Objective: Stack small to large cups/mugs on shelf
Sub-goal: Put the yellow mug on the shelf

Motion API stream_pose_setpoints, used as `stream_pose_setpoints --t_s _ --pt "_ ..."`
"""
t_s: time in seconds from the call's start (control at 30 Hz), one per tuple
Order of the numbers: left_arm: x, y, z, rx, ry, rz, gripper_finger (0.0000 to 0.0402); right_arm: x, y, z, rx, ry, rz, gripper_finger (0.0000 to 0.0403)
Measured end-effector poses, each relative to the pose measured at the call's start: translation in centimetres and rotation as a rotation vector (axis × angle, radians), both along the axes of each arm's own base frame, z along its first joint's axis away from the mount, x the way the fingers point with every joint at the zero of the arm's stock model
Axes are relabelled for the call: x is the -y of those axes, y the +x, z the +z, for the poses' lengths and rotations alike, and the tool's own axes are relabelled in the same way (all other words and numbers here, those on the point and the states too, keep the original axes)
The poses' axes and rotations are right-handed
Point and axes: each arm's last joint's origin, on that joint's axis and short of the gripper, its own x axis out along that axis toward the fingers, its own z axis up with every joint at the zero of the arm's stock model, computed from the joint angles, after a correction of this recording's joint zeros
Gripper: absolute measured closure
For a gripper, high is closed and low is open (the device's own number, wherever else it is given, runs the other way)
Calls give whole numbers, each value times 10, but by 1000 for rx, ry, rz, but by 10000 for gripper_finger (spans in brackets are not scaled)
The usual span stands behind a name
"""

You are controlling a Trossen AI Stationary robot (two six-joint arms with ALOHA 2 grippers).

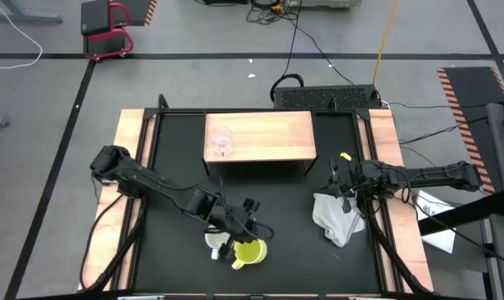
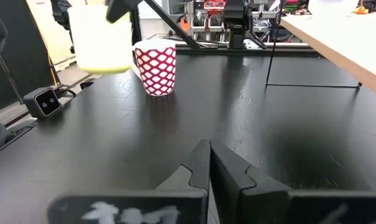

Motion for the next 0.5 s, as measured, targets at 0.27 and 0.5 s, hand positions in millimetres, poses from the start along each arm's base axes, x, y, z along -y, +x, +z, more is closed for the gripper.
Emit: stream_pose_setpoints --t_s 0.27,0.5 --pt "-17 -16 27 35 46 32 396 0 0 0 -4 0 0 403" --pt "-34 -30 47 51 76 78 396 0 0 0 1 -3 0 403"
